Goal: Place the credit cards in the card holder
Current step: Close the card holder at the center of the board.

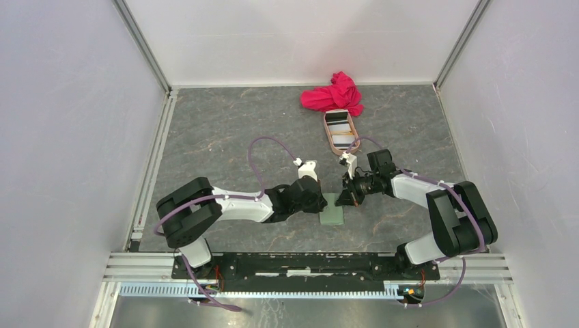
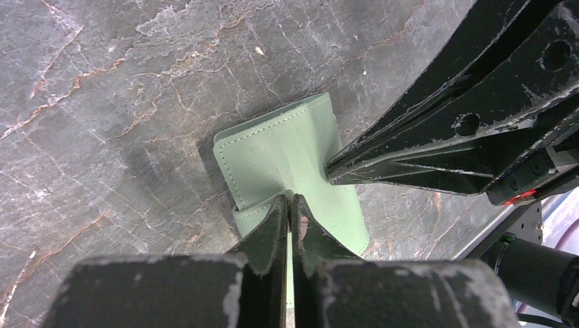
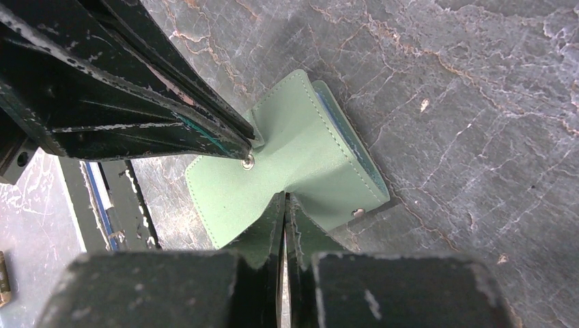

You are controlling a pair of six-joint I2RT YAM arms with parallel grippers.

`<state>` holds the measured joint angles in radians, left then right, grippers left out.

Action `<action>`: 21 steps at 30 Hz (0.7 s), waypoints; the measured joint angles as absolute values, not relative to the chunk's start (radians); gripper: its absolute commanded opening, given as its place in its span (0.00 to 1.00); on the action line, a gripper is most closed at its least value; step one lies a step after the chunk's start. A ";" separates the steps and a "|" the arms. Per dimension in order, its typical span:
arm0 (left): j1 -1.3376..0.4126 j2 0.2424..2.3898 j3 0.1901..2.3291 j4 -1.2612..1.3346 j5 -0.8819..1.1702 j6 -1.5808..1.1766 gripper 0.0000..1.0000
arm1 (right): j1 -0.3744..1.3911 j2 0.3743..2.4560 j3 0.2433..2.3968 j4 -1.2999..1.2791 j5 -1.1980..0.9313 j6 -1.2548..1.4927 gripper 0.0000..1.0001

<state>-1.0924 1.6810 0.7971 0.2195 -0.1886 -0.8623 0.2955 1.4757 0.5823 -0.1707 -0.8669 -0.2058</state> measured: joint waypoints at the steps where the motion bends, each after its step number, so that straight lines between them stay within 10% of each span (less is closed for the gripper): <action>1: -1.092 1.681 0.801 0.213 -0.188 -0.862 0.06 | 0.296 1.476 0.582 -0.171 -0.867 -0.206 0.05; 21: -1.092 1.692 0.904 0.017 -0.172 -0.787 0.07 | 0.312 1.488 0.583 -0.155 -0.876 -0.206 0.05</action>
<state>-1.0924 1.6924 0.9039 0.0166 -0.1722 -0.7868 0.3122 1.4879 0.5835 -0.1547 -0.8757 -0.2058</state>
